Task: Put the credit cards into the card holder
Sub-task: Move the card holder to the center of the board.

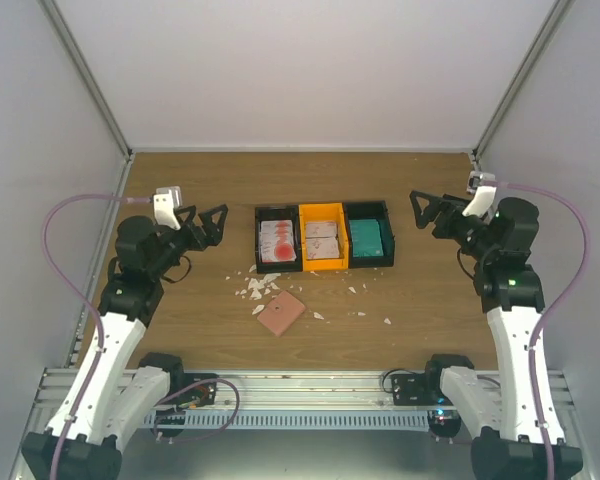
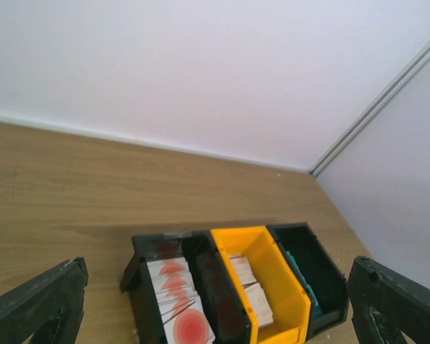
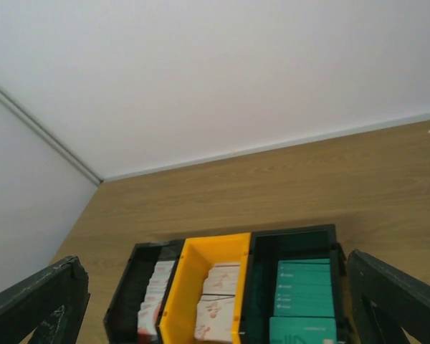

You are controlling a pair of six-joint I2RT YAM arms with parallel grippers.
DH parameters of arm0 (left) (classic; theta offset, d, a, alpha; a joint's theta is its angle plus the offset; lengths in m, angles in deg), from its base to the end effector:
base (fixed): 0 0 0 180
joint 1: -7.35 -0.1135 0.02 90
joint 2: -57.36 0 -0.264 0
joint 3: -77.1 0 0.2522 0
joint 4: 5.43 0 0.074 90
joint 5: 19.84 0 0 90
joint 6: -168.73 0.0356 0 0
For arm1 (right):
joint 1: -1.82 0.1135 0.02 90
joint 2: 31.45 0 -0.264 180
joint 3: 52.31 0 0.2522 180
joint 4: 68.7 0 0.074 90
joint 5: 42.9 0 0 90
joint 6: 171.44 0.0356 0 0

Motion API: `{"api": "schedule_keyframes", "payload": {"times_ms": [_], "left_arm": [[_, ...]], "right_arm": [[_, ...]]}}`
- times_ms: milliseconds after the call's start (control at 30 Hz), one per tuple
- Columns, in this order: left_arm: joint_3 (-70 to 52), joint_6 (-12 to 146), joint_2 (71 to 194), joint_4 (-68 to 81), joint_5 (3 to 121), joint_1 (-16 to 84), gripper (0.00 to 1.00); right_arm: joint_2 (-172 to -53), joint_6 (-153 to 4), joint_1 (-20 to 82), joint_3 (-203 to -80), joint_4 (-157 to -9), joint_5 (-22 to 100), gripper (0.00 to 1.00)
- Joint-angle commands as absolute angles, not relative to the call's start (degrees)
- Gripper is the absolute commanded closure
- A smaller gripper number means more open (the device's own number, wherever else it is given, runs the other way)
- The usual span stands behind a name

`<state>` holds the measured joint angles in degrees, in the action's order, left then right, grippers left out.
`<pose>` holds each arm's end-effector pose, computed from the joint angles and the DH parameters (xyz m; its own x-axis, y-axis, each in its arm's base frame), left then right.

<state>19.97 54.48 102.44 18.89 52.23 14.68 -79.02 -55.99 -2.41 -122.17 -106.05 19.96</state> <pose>0.1827 -0.0346 0.3302 -0.3646 -0.3471 -0.8641 0.2961 0.8365 -0.4610 0.1780 0.0031 0.3766 -0.3945 0.4126 -0.8210 -0.2260 0.8225 0.5220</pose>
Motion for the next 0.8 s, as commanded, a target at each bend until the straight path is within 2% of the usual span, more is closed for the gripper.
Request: {"api": "schedule_keyframes", "payload": {"times_ms": [0, 200, 333, 400, 633, 767], "left_arm": [[21.4, 51.8, 99.5, 12.5, 53.5, 14.1, 0.01], [22.5, 49.7, 94.0, 13.4, 60.8, 14.1, 0.01], [23.7, 50.9, 91.4, 13.1, 59.9, 14.1, 0.01], [24.8, 51.2, 91.0, 12.1, 56.8, 14.0, 0.01], [27.7, 50.6, 94.8, 9.5, 42.1, 15.4, 0.01], [26.9, 51.4, 99.8, 12.2, 44.2, 21.5, 0.01]], "right_arm": [[-79.3, -51.6, -3.0, -122.1, -106.8, 14.6, 0.03], [-80.9, -44.1, -3.1, -114.5, -93.8, -6.8, 0.08], [-78.9, -40.6, -1.4, -109.3, -87.4, -3.1, 0.01], [-78.8, -39.0, 0.9, -107.2, -84.8, -1.7, 0.00], [-84.5, -39.9, 22.2, -104.4, -84.7, 14.0, 0.00], [-90.5, -39.9, 33.8, -104.3, -83.5, 22.5, 0.00]]}}
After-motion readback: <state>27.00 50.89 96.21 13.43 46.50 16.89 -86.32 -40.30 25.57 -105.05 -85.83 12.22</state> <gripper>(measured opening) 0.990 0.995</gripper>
